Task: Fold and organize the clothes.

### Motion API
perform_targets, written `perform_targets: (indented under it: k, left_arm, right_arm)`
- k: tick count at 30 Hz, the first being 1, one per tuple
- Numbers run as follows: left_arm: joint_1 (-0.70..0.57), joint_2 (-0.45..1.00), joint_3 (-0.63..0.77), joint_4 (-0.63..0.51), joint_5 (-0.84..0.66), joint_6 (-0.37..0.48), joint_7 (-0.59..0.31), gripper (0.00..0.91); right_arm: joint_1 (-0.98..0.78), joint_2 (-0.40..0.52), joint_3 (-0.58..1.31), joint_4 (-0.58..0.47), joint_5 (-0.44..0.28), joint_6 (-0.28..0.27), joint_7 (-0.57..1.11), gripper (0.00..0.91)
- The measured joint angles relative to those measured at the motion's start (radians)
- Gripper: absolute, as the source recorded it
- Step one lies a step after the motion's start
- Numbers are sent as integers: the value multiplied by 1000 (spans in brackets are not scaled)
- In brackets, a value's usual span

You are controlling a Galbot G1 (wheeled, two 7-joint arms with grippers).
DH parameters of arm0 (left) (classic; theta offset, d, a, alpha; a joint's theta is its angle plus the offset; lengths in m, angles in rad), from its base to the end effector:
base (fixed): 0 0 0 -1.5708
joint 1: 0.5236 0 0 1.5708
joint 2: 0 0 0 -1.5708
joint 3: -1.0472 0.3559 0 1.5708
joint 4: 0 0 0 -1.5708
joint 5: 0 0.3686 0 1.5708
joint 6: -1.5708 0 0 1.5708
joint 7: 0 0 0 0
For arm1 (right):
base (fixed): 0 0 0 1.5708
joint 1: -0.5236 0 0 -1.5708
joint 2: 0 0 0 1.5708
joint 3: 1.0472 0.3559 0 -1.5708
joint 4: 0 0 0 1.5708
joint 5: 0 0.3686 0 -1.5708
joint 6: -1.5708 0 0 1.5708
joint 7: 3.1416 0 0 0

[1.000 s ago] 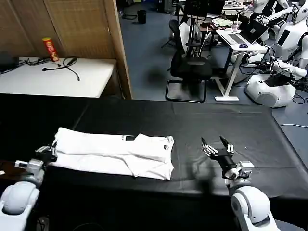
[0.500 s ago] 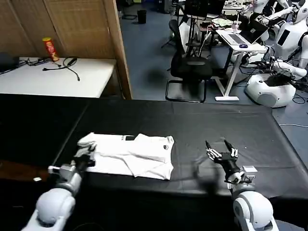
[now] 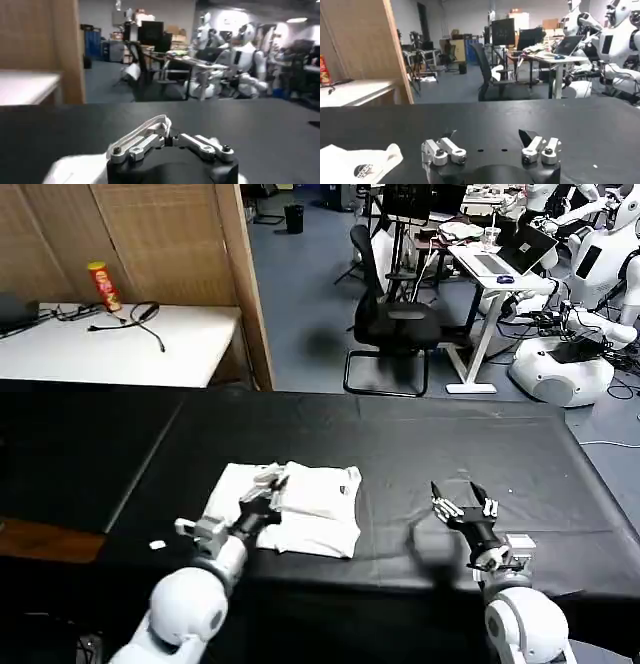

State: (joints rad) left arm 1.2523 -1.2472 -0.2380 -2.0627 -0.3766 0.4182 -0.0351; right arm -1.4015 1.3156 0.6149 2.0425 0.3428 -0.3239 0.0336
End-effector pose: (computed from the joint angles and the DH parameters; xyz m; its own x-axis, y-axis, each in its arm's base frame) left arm 0.2642 -0.0290 -0.2607 -0.8887 0.3981 0.2272 0.3807 0.9172 -0.1178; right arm 0.2460 -0.0765 -0.2773 -0.9795 -0.0244 0.1999 -0.0121 0.9980 0.0627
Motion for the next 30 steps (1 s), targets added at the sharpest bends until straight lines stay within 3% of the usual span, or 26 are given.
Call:
perform_targets:
  k: [14,15,23,30]
  left_arm:
    - [-34,-107,85,81,49,-12,-1,0]
    - [-34,-113,87,89,52,-14,0,878]
    - [-30,-159,112,156,73,-53,7,878]
    - [-25,-212,135,178,-43,-52,18,878]
  right_arm:
    - [2,-6,-9,1,-1,-3,-7,878]
    - [2,-8,-11,1,-1,-4,-7,878]
    - [11,-36,-45,6,6,-7,-17,878]
    - [37,-70,-107,-7,17,-11,-38,878]
